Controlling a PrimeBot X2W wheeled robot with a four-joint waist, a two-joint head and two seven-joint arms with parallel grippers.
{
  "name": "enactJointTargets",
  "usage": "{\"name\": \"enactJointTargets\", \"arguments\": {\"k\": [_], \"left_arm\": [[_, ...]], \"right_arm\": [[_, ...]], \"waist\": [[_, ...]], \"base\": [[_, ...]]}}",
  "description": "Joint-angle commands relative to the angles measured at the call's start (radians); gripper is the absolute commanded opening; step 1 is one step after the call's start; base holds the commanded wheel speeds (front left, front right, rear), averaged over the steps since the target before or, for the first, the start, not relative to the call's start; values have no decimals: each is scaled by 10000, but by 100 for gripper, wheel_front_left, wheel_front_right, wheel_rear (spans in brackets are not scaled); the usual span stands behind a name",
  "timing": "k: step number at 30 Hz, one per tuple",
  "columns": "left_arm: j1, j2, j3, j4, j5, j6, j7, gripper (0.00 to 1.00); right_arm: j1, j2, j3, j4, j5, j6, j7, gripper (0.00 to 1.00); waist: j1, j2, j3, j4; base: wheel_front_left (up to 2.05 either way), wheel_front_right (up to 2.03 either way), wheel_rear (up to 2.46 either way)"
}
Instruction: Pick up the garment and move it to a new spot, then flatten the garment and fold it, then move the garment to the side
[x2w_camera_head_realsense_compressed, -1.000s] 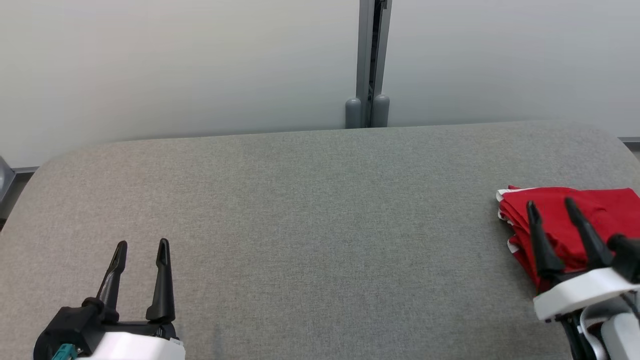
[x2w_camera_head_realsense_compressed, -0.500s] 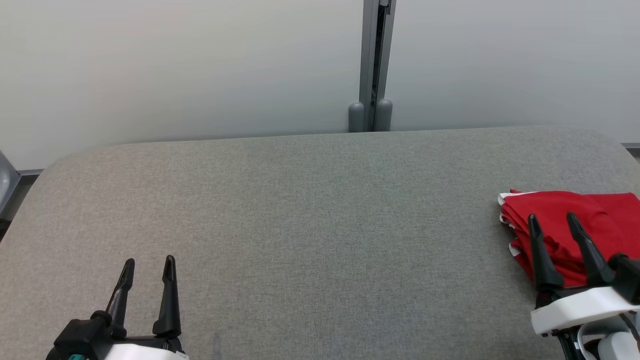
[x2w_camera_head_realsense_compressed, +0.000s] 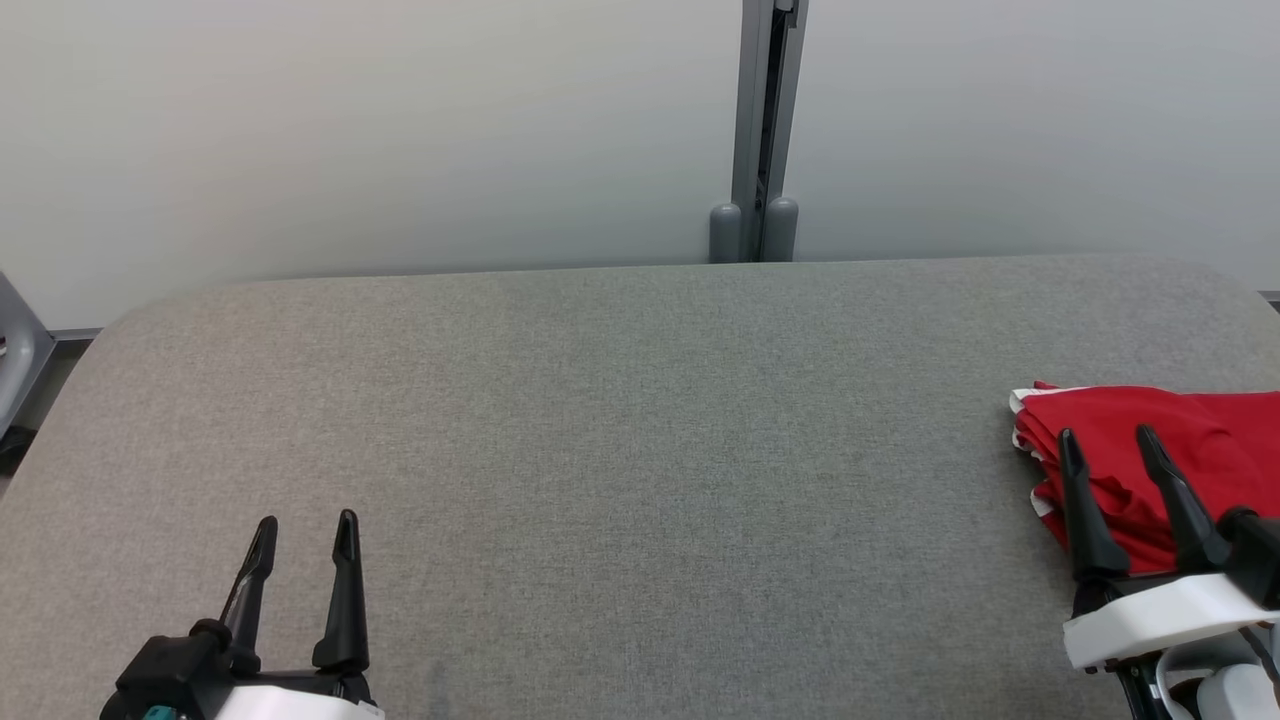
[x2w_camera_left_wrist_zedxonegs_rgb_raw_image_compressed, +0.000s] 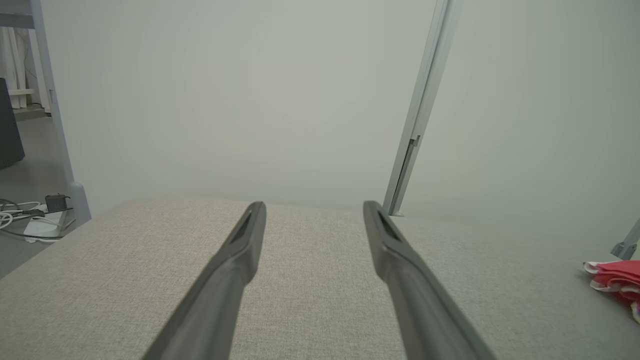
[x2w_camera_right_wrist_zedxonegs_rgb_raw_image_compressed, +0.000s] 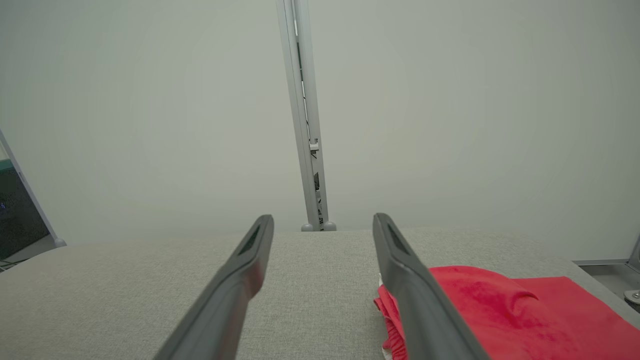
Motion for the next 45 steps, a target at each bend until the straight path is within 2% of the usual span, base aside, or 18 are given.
{"name": "enactJointTargets", "arguments": {"k": [1,8,9,12,45], "left_arm": [[-96,24,7,2,11,12,8,100],[-57,14,-26,103,-134,25,8,100],[6,-13,-42,142,-148,13,3,0],[204,-92,-66,427,-143,15,14,0],[-627,-50,345,638,-5543,-246,1544,0]], "right_arm": [[22,-45,-25,-9,-43,2,-69,100],[20,-48,35,28,-33,2,-70,100],[15,15,24,59,-6,0,6,0],[230,167,45,292,-7,0,48,0],[111,630,-629,57,5208,0,1552,0]], "waist": [[0,0,8,10],[0,0,12,6],[0,0,12,7],[0,0,13,7],[0,0,120,-39]], "base": [[0,0,0],[0,0,0],[0,0,0],[0,0,0],[0,0,0]]}}
